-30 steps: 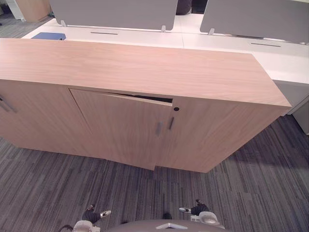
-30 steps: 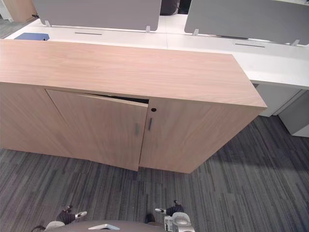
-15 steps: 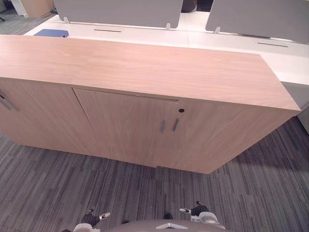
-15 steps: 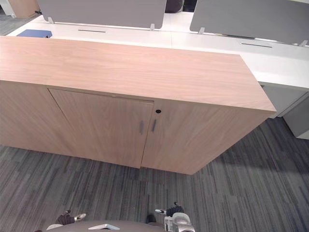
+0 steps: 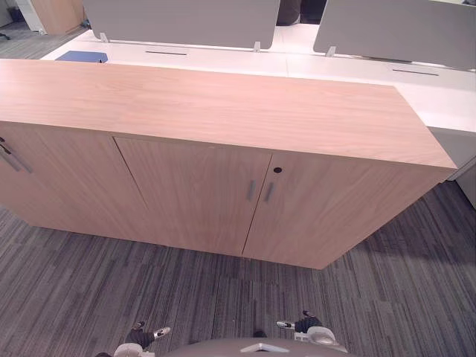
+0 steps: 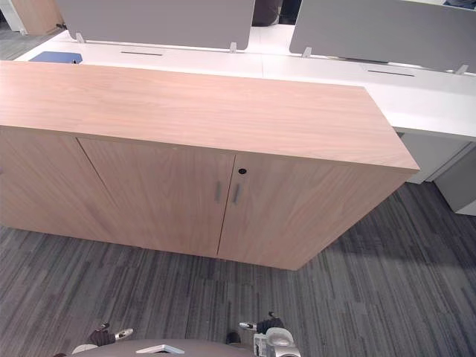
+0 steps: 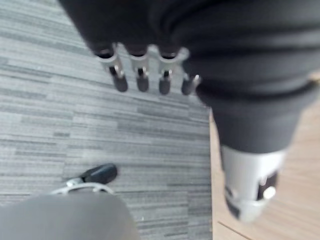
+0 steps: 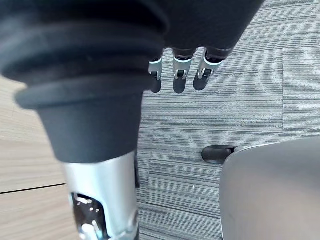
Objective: Walk over to the cabinet, pick up the folder, carry it to the office cabinet, place the folder inside the office cabinet, then close the office cabinet door
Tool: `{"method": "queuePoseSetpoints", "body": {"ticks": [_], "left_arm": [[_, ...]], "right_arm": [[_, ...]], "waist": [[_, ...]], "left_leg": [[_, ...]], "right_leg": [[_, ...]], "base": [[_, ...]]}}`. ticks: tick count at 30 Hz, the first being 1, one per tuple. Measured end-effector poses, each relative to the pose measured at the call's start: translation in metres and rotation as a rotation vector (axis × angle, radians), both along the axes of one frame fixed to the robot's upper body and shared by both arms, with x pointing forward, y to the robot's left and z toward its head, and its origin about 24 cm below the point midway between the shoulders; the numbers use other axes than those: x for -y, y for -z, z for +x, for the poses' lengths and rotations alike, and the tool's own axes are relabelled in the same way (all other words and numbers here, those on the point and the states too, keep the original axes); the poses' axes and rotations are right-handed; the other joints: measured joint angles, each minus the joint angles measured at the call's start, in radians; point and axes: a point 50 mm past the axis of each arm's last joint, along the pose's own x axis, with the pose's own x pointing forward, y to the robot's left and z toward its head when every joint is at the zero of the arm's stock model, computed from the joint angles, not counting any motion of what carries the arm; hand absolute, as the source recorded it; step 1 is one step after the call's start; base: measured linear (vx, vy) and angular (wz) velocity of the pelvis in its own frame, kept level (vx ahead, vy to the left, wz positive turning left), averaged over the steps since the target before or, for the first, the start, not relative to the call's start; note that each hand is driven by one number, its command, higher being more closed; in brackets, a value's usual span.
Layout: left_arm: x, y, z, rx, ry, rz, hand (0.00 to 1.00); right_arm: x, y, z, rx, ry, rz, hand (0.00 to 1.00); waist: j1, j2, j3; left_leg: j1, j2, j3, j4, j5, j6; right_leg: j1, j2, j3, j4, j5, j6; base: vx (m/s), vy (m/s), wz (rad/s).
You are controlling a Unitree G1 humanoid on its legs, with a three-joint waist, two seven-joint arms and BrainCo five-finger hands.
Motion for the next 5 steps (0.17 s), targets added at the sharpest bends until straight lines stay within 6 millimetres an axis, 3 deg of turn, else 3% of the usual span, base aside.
{"method": "queuePoseSetpoints", "body": {"ticks": [5], "left_arm": [[0.0005,-0.0003,0.0024,0.005,0.005,-0.001,0.0]], "right_arm": [[0.0002,0.0,0.0002,0.001,0.002,0.002,0.0]], "waist": [[0.0,0.0,0.001]], "left_leg": [[-0.001,0.0,0.002,0.0,-0.003,-0.002]], "right_leg": [[0.0,0.0,0.001,-0.004,0.0,0.001]], "base": [[0.0,0.0,0.0]]}}
